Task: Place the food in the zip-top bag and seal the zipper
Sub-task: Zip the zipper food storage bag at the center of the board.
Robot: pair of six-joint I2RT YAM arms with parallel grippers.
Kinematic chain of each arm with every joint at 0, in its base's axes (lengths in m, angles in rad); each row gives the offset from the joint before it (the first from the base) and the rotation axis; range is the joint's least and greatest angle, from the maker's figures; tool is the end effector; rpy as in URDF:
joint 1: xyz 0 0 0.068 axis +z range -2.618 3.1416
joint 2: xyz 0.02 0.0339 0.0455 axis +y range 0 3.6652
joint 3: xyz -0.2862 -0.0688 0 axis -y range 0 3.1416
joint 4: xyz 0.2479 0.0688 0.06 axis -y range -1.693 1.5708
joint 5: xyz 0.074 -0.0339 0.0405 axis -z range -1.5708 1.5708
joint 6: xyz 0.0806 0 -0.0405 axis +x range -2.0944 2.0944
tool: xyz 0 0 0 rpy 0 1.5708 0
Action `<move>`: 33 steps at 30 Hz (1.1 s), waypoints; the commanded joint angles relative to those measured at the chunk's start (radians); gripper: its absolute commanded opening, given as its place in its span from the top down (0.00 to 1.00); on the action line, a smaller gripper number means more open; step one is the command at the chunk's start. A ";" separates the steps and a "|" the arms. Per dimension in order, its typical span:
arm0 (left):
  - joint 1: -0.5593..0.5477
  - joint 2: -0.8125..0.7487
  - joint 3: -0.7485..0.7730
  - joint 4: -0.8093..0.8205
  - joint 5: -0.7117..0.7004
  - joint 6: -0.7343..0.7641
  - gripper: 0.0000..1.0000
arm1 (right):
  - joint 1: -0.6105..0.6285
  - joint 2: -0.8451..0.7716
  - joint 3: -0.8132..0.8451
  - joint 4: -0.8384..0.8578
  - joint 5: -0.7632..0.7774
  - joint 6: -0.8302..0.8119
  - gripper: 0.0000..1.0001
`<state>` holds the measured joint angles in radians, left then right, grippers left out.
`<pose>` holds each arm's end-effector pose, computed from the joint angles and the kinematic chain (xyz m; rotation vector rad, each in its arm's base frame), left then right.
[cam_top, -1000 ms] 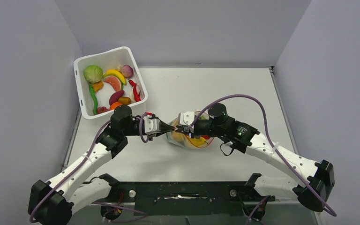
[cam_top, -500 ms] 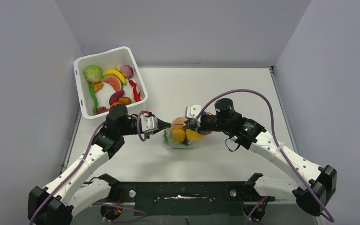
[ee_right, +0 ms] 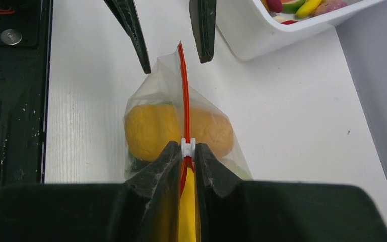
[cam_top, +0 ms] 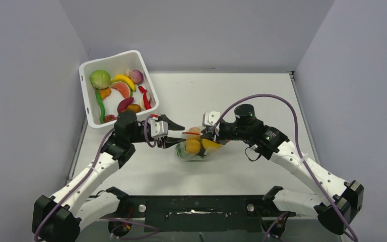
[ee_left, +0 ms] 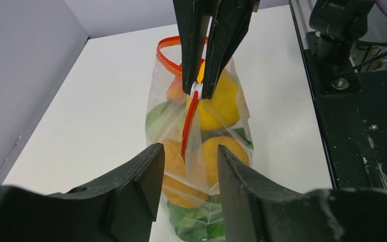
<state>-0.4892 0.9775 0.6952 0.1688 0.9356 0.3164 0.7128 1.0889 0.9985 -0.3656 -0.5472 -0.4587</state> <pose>0.1777 -0.1681 0.3256 1.2647 1.1651 -0.9097 0.1753 0.2069 0.3416 -1.3950 1.4708 0.7136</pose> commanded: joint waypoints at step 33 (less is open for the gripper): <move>0.032 -0.020 0.089 -0.096 -0.072 0.037 1.00 | -0.052 -0.026 0.043 0.045 -0.014 -0.005 1.00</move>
<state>-0.4923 1.0023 0.7353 0.1070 0.9100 0.3225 0.6991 1.1244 1.0248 -0.3431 -0.5957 -0.4416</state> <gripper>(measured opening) 0.018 0.112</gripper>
